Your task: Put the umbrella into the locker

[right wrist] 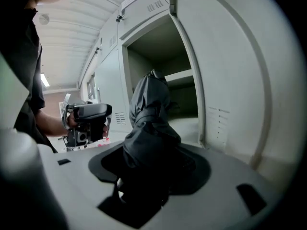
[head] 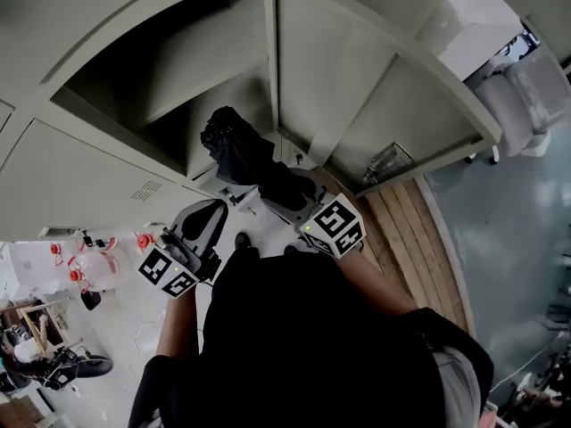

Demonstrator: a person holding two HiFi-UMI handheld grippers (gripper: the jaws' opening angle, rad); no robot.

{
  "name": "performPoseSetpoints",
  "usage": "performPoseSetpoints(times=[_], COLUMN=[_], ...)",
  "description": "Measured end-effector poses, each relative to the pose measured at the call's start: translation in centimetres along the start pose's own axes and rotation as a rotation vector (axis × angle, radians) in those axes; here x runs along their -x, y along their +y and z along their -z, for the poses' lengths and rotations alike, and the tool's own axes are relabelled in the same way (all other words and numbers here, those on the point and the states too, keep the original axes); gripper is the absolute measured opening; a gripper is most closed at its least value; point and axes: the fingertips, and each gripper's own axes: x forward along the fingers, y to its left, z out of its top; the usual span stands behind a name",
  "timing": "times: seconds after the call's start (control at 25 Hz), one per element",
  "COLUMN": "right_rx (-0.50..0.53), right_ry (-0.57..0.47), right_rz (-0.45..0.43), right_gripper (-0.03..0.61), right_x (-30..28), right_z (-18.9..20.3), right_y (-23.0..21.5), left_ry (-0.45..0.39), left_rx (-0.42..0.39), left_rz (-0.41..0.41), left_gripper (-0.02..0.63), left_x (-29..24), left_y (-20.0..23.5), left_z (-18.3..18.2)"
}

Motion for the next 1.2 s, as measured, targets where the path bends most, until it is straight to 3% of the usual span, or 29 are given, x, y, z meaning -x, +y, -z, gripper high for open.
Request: performPoseSetpoints(times=[0.44,0.84,1.2], right_rx=[0.059,0.081,0.089], right_ry=[0.135,0.146,0.13], right_rz=[0.098,0.084,0.069], right_gripper=[0.247,0.245,0.244], right_x=[-5.1,-8.2,-11.1], right_z=[-1.6,-3.9,-5.9], right_y=[-2.7,-3.3,-4.1], left_ry=[-0.008,-0.084,-0.105], left_rx=[0.024,0.046,0.053], left_rz=[0.103,0.114,0.083], left_gripper=[0.018,0.018,0.018], left_x=[2.0,3.4,5.5], left_y=[2.6,3.3,3.9], left_z=[-1.2,-2.9,-2.6])
